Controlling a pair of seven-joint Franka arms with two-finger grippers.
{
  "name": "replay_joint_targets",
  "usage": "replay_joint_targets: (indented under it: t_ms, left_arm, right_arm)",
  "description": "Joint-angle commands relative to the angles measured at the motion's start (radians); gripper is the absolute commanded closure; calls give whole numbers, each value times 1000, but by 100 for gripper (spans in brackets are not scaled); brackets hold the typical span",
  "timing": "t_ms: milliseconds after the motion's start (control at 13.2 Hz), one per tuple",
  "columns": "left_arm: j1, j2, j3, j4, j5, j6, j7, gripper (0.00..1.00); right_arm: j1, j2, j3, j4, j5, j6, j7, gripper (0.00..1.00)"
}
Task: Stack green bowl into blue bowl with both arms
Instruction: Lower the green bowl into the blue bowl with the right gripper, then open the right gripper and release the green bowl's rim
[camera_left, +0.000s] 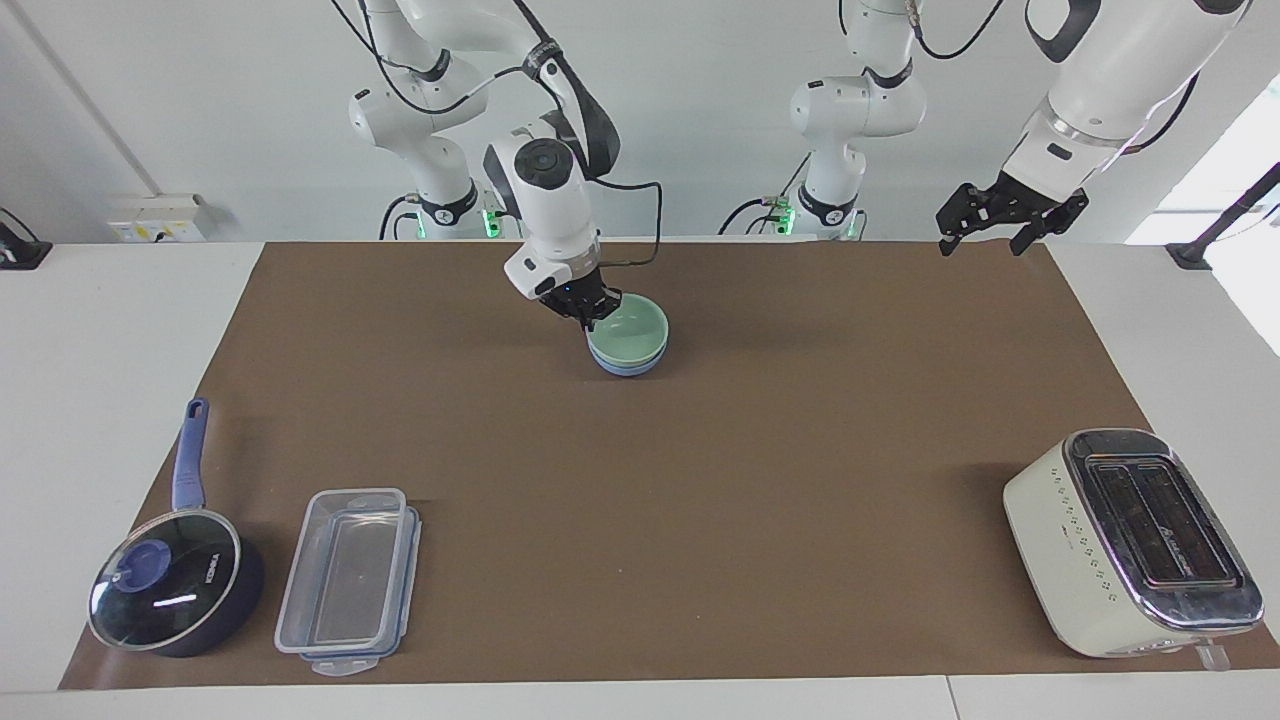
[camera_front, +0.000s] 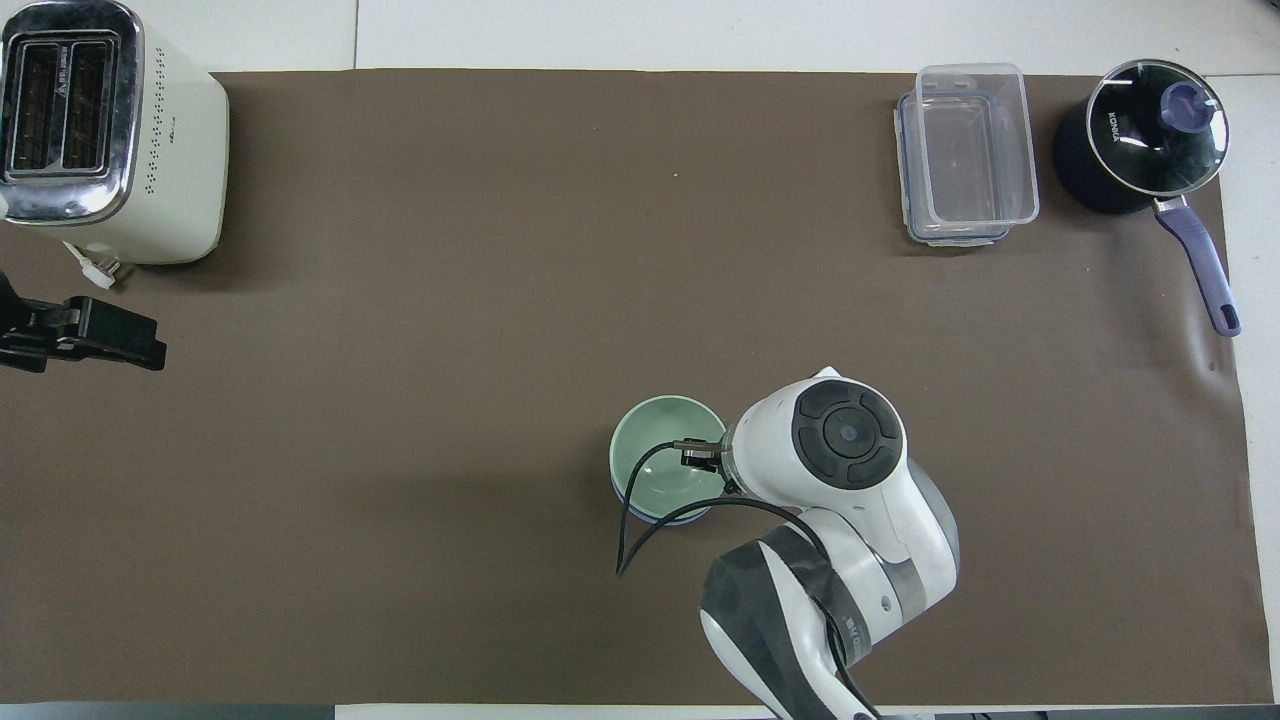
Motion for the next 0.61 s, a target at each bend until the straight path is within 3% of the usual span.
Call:
replay_joint_targets:
  t_ms: [0,152,228,303,379,531]
  left_arm:
    - [3,9,-10,13,20,7,-8,0]
    - [9,9,-14,13,20,7,-8,0]
    - [10,8,-14,13,20,7,-6,0]
    - [10,8,-14,13,20,7,-6,0]
    - [12,6,-14,11,20,7,-6,0]
    - [18,5,-13,11,20,7,-6,0]
  right_arm:
    - [6,-28,-5,-28,23,21,-6,100]
    - [6,-26,-5,-24,23,16,-4,100]
    - [7,-25,-5,-17,23,12,-6,89]
    - [7,-22,-5,-10,23,12,-4,19]
    - [7,-19,-5,5,23,3,-1,0]
    - [4,-15,-5,51,23,-54,-4,0]
